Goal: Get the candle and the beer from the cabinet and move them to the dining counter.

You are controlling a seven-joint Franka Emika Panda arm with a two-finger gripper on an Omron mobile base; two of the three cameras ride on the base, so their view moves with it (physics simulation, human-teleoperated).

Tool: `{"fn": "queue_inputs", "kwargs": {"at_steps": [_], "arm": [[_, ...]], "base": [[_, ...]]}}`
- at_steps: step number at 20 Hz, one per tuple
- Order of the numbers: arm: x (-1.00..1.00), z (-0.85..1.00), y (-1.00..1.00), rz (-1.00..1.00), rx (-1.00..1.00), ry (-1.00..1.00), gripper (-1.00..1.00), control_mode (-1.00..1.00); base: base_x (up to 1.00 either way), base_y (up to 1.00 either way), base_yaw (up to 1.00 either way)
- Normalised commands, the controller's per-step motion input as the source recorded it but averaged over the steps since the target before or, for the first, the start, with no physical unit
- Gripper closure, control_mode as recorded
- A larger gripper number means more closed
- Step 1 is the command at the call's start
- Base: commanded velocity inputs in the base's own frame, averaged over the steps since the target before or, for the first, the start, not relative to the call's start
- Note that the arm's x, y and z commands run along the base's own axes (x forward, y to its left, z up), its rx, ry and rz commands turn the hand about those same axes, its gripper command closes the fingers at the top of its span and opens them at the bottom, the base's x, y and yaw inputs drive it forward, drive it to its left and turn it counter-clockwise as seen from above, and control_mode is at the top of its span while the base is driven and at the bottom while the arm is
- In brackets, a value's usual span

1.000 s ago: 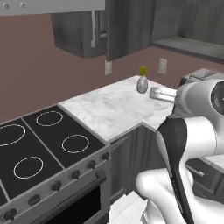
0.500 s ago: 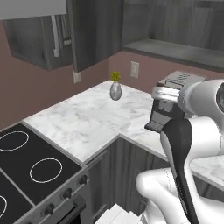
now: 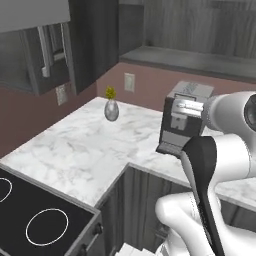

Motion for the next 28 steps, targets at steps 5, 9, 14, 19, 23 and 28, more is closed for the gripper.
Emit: {"fn": "queue_inputs", "kwargs": {"at_steps": [5, 9, 14, 19, 23, 28], "arm": [[0.0, 0.0, 0.0, 0.0, 0.0, 0.0, -1.0, 1.0], [0.0, 0.0, 0.0, 0.0, 0.0, 0.0, -1.0, 1.0], [0.0, 0.0, 0.0, 0.0, 0.0, 0.0, -1.0, 1.0], [0.0, 0.0, 0.0, 0.0, 0.0, 0.0, -1.0, 1.0], [0.0, 0.0, 0.0, 0.0, 0.0, 0.0, -1.0, 1.0], [0.0, 0.0, 0.0, 0.0, 0.0, 0.0, -1.0, 1.0]], "base": [[0.36, 0.11, -0.44], [0.37, 0.08, -0.51], [0.29, 0.01, -0.54], [0.28, 0.0, -0.55], [0.39, 0.07, -0.52], [0.61, 0.53, -0.35]]}}
